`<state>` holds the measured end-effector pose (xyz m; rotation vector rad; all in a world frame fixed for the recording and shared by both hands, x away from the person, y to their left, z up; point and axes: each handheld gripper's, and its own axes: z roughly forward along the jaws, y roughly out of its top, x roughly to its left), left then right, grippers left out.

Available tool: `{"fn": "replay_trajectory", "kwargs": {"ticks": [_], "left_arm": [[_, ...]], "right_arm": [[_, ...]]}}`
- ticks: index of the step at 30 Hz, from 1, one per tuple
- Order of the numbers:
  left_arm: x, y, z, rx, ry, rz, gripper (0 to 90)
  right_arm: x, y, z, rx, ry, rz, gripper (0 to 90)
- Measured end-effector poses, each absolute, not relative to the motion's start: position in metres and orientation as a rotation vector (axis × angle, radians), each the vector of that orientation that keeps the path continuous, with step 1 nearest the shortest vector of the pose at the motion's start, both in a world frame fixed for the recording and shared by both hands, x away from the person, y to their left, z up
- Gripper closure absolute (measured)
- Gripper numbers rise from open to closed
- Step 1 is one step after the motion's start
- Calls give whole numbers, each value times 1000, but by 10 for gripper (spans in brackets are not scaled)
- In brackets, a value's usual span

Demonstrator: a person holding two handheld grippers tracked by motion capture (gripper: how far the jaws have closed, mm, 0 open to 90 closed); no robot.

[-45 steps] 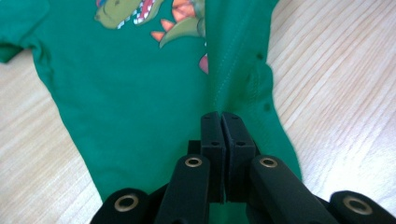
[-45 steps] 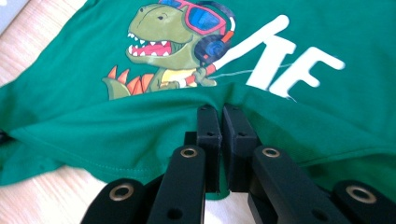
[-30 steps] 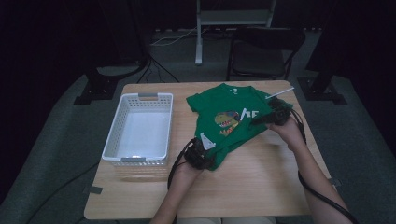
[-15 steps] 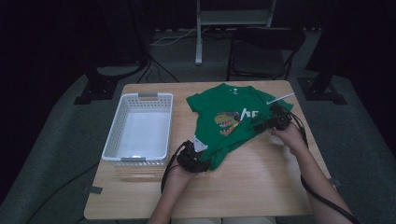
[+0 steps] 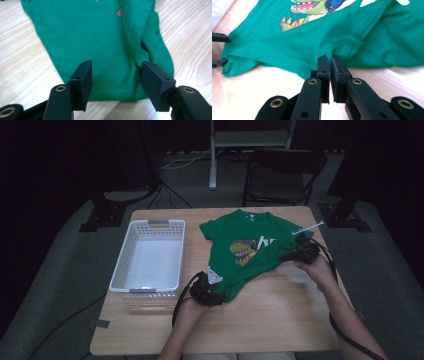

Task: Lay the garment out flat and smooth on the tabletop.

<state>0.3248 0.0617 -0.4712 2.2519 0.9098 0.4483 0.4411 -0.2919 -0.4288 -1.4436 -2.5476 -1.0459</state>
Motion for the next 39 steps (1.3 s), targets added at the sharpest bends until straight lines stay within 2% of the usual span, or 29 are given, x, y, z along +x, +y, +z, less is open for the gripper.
{"fn": "replay_trajectory", "kwargs": {"ticks": [8, 18, 29, 39], "left_arm": [[322, 60, -471, 2251, 889, 431, 440], [318, 56, -473, 2264, 872, 426, 441], [311, 56, -471, 2290, 851, 424, 441], [295, 48, -474, 2287, 813, 414, 441]], "right_arm": [[395, -327, -424, -1478, -2547, -1162, 858], [333, -364, -447, -1542, -2445, -1267, 857], [288, -368, -457, -1548, -2457, -1279, 857], [267, -377, -464, -1614, -2440, -1285, 857]]}}
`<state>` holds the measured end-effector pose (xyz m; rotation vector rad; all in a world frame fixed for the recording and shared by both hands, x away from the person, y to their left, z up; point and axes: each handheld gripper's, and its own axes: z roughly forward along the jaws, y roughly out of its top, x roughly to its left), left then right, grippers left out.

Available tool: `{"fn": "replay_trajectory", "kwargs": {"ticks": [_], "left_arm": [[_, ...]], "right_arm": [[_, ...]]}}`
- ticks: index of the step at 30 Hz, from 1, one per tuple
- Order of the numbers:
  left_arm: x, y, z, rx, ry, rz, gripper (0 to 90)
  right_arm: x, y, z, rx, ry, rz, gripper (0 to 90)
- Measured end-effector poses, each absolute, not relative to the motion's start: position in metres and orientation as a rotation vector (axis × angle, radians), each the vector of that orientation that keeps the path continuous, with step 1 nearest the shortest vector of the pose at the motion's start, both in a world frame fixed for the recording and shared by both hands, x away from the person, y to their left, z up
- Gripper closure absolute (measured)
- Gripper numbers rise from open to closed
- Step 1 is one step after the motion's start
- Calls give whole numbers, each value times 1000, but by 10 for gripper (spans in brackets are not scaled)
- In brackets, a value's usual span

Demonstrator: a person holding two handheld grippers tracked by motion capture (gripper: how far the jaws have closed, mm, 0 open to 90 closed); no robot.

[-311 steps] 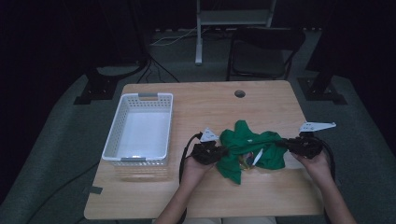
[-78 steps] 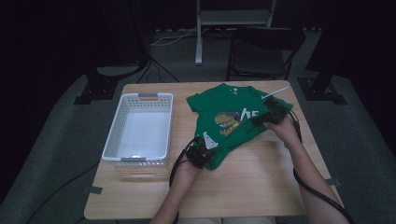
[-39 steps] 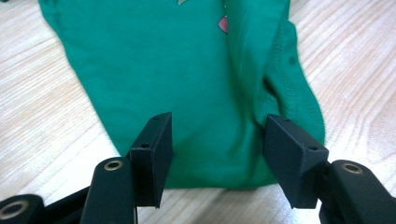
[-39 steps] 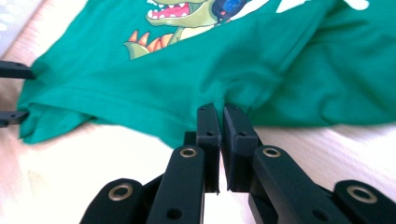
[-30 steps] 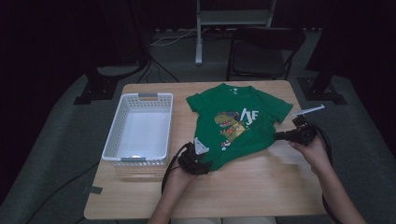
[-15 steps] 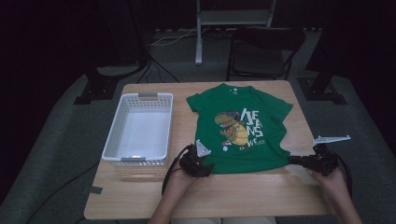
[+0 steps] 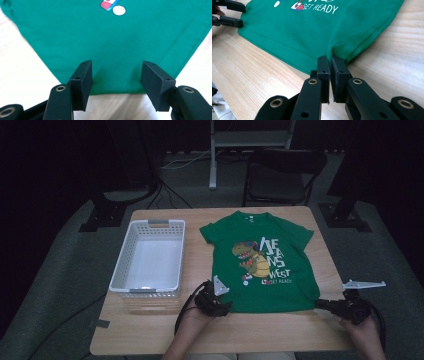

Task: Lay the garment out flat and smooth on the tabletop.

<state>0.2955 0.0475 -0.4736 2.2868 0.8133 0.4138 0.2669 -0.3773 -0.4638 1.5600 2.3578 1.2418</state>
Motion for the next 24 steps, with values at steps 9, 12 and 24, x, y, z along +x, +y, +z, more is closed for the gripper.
{"fn": "replay_trajectory", "kwargs": {"ticks": [9, 12, 24], "left_arm": [[276, 49, -477, 2236, 847, 372, 441], [270, 52, -477, 2234, 844, 383, 441], [256, 69, -474, 2250, 843, 407, 441]], "right_arm": [[257, -388, -469, 1598, 2323, 1268, 857], [255, -389, -469, 1597, 2323, 1266, 857], [246, -398, -462, 1589, 2281, 1343, 651]]}}
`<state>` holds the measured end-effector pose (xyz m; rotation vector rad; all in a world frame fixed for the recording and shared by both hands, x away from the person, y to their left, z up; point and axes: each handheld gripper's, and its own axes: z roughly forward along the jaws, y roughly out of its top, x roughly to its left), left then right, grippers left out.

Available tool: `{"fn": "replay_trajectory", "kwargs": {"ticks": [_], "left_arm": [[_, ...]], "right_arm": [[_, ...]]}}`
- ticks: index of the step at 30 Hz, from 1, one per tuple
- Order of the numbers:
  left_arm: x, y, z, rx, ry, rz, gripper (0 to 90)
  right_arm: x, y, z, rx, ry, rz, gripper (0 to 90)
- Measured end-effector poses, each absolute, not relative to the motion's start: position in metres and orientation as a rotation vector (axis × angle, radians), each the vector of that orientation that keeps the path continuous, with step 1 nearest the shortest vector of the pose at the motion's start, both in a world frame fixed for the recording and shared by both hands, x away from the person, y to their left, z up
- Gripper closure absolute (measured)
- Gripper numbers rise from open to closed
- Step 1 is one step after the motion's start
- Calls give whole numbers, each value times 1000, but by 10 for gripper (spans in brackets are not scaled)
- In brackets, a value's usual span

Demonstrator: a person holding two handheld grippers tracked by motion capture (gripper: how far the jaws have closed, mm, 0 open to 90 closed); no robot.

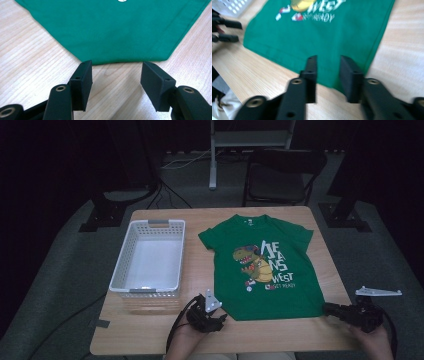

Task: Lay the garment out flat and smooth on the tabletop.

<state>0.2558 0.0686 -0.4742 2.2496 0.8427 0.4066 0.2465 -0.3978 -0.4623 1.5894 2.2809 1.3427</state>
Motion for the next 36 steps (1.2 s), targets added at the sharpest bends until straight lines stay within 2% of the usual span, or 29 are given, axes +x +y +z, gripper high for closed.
{"fn": "replay_trajectory", "kwargs": {"ticks": [4, 8, 16, 18, 21, 23, 24, 29, 32, 36], "left_arm": [[256, 66, -472, 2242, 821, 396, 440], [257, 62, -474, 2221, 811, 377, 440], [260, 74, -471, 2106, 910, 324, 396], [260, 77, -470, 2101, 916, 326, 368], [259, 80, -472, 2090, 927, 310, 368], [259, 81, -473, 2080, 933, 304, 368], [260, 81, -474, 2083, 933, 301, 368], [259, 84, -473, 2058, 939, 296, 368], [258, 86, -471, 2041, 953, 325, 315], [259, 90, -472, 2020, 974, 338, 314]], "right_arm": [[250, -394, -451, 1557, 2238, 1427, 568], [264, -362, -442, 1456, 2303, 1451, 500], [297, -292, -433, 1281, 2404, 1438, 471], [304, -283, -433, 1260, 2428, 1473, 424], [311, -267, -436, 1232, 2463, 1484, 286], [313, -256, -438, 1218, 2481, 1481, 141], [314, -252, -439, 1205, 2497, 1484, 119], [318, -221, -444, 1160, 2558, 1404, 132], [322, -200, -446, 1125, 2585, 1380, 196], [323, -170, -452, 1040, 2656, 1294, 242]]}}
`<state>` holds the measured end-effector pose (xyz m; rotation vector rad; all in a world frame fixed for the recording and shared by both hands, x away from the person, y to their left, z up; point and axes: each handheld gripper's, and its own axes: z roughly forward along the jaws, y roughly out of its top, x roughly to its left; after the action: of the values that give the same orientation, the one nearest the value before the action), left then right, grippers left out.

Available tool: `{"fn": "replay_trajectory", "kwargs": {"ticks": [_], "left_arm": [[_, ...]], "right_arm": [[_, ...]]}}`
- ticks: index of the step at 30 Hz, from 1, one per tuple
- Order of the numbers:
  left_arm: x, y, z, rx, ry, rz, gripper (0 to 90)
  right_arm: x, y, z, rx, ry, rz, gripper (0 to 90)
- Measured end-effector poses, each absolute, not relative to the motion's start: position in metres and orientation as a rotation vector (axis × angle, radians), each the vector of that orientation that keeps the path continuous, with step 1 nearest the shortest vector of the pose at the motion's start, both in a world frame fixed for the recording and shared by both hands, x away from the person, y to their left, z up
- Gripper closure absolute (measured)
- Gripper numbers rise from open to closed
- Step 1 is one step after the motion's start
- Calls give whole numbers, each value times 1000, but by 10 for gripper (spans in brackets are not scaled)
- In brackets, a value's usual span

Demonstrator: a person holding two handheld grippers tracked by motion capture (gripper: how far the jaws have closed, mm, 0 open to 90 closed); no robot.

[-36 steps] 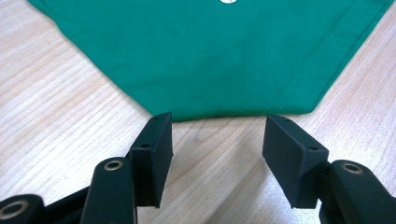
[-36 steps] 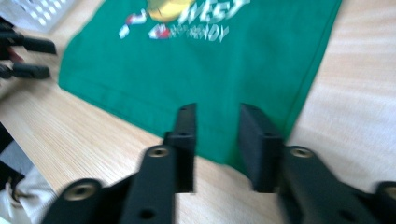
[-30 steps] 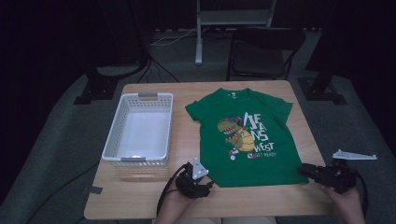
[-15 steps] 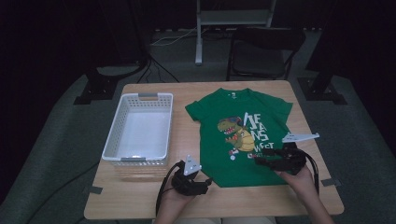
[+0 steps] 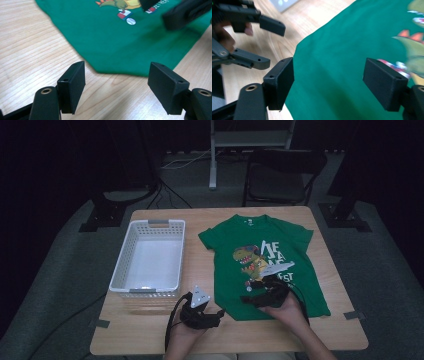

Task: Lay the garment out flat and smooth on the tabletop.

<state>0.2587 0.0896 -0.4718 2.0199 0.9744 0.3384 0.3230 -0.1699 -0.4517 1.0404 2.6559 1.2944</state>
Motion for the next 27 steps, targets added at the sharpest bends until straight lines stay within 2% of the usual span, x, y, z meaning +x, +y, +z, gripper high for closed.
{"fn": "replay_trajectory", "kwargs": {"ticks": [8, 18, 23, 27], "left_arm": [[257, 98, -471, 2005, 980, 347, 314], [258, 100, -474, 2001, 995, 353, 315], [258, 99, -475, 2005, 992, 362, 315], [258, 96, -476, 2014, 981, 351, 315]], "right_arm": [[311, -130, -464, 864, 2732, 1168, 273], [300, -112, -472, 762, 2750, 1055, 401], [297, -111, -473, 753, 2719, 1012, 505], [301, -115, -472, 792, 2691, 1009, 720]]}}
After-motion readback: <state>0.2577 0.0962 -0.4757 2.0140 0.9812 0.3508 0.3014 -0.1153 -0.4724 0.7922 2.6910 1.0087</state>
